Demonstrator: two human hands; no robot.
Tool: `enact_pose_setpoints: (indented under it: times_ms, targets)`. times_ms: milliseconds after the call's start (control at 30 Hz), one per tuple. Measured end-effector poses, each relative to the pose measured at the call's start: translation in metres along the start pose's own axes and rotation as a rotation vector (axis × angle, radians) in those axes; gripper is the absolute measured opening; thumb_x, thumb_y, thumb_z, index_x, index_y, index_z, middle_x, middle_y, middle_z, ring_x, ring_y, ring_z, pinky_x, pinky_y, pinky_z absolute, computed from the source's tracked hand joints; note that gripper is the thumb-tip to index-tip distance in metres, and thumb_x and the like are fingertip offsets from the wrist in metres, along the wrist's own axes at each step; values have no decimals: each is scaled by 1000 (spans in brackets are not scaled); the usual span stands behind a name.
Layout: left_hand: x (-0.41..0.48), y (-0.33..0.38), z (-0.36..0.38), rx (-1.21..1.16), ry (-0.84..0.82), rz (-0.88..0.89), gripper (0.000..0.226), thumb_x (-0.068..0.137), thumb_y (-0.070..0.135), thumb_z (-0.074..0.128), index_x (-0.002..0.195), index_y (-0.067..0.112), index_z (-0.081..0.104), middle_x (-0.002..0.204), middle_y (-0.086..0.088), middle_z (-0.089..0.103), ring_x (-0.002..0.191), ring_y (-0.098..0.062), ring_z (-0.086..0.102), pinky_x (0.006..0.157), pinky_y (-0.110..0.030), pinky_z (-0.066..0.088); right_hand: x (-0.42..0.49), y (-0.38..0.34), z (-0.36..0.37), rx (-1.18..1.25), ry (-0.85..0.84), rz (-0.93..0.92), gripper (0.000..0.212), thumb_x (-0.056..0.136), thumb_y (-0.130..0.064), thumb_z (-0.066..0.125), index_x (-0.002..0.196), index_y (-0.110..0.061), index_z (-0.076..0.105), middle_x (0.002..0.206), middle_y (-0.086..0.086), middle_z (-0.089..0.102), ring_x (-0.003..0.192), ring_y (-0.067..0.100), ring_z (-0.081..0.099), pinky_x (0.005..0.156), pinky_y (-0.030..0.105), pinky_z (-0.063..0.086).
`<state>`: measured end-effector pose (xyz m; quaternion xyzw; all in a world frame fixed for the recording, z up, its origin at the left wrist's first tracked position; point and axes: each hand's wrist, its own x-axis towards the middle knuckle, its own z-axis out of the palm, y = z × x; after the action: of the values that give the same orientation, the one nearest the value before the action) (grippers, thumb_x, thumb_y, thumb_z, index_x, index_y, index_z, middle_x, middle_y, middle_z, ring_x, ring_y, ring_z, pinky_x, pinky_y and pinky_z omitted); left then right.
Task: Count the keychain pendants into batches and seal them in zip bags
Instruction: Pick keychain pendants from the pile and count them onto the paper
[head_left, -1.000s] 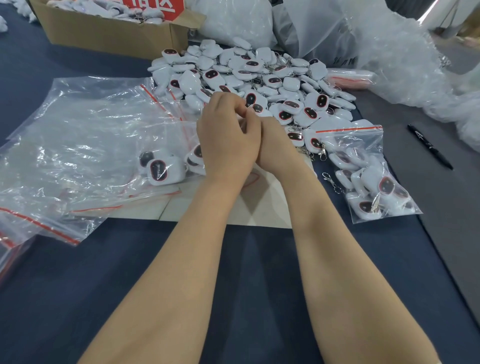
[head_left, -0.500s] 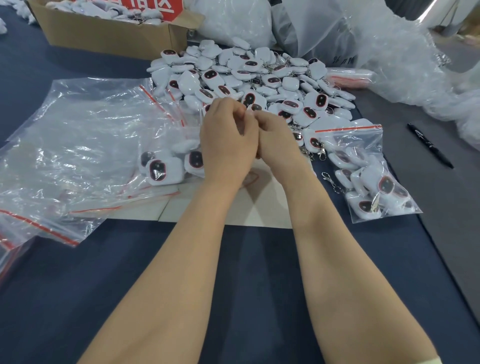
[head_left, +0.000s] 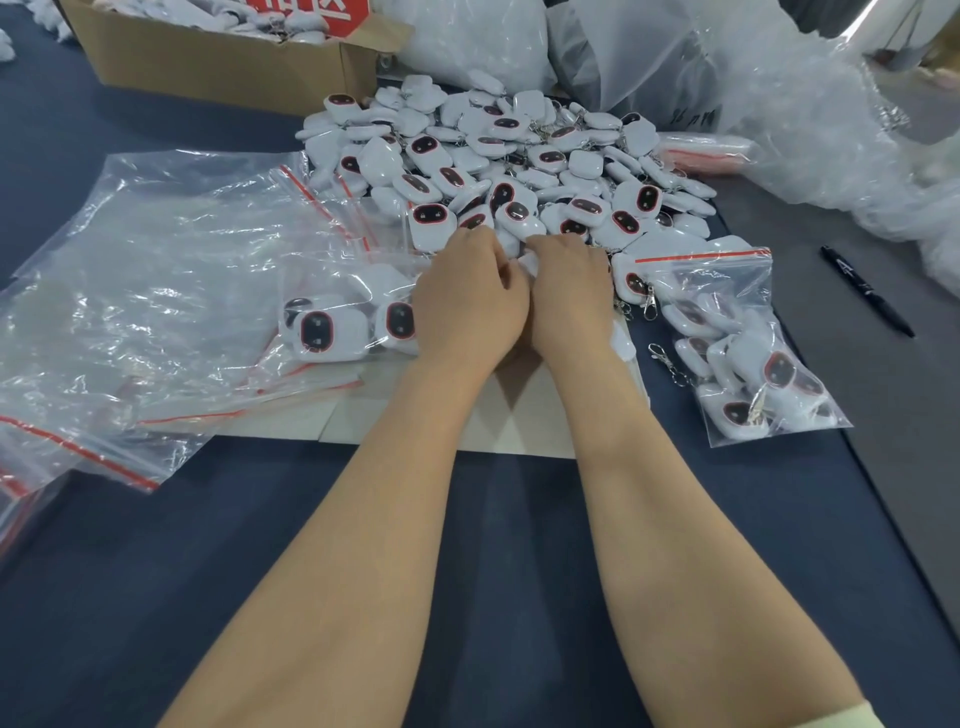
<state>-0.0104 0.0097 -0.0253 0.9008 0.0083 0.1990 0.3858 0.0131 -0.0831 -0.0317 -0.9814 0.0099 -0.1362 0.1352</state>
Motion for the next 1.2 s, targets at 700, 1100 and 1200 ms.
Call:
enact_pose_setpoints:
  times_ms: [700,1100,1200]
  targets:
    - [2,1,0,11,3,-7,18,92,28,50,81,14,50,92,-5,58,80,-26,53,65,-34,37,5,-15,-16,1633,-30,489,15,99,-14,50,102,-4,61,82,2,68,70,12,58,58,18,50]
    - [2,1,-2,-11,-2,-20,15,90,22,49,88,9,56,97,-6,60,86,-26,55,71,-35,42,-6,-13,-1,862,229,220,20,92,-16,58,110,-5,56,92,-3,58,88,15,49,74,20,32]
    - [3,2,-2,-39,5,-42,15,91,23,49,88,10,56,94,-5,60,83,-24,55,71,-34,44,-8,-12,0,875,212,199,12,93,-17,59,101,-9,56,81,-10,52,77,9,48,69,18,29]
